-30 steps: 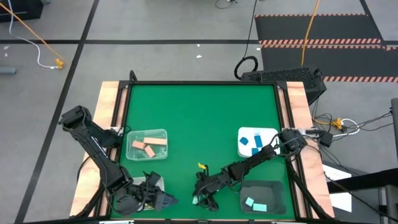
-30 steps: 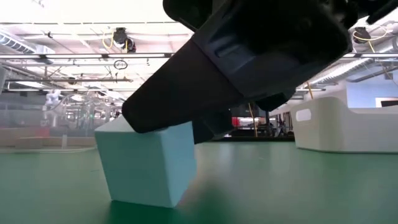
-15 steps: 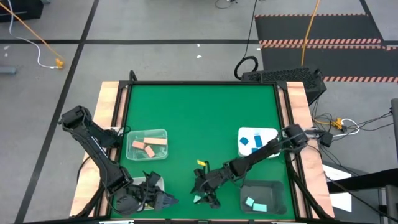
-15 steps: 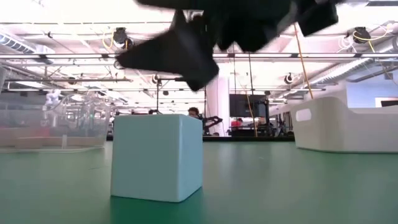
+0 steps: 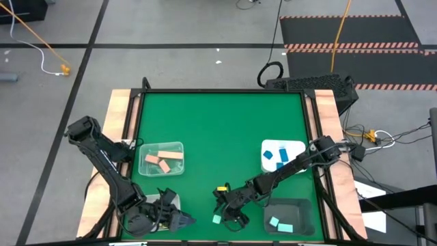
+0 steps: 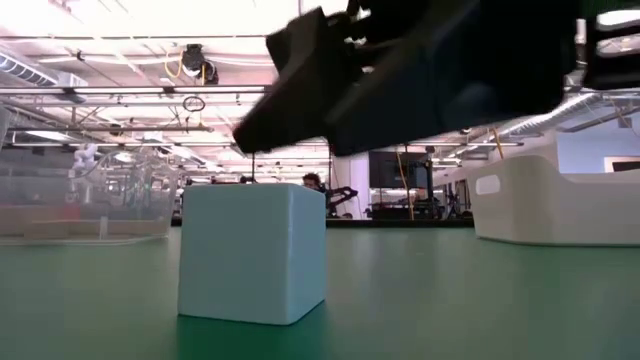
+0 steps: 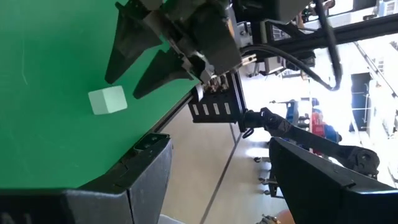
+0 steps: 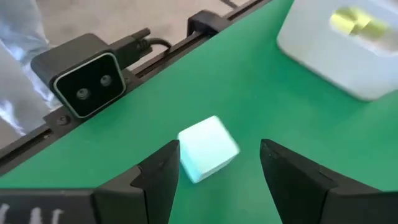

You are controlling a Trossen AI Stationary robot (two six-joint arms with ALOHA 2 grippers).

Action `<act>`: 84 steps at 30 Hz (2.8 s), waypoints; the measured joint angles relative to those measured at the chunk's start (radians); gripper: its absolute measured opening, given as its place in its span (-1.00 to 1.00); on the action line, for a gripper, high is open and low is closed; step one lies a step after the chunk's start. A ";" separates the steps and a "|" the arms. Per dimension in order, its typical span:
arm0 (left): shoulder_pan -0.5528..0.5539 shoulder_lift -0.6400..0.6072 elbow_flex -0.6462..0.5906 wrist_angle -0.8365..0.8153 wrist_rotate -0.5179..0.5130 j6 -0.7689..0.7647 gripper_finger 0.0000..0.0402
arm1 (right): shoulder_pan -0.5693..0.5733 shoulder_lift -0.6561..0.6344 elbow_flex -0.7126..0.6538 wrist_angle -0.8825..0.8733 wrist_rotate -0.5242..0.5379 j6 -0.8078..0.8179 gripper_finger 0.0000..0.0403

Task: Sort & place blocks by color
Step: Put the light blue block into the black bin

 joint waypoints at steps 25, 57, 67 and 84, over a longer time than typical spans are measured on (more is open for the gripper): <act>0.037 0.000 0.000 0.007 0.001 -0.014 0.34 | -0.022 0.074 0.008 0.077 -0.129 -0.019 0.05; 0.060 0.000 0.000 0.001 0.001 0.058 0.34 | -0.058 -0.072 0.009 -0.193 0.014 0.235 -0.44; 0.133 0.000 0.000 0.001 0.001 0.129 0.34 | -0.043 -0.420 0.009 -0.696 0.145 0.558 -0.44; 0.333 0.000 0.000 0.009 0.000 0.210 0.34 | 0.347 -0.802 -0.339 -0.752 0.164 1.231 -0.44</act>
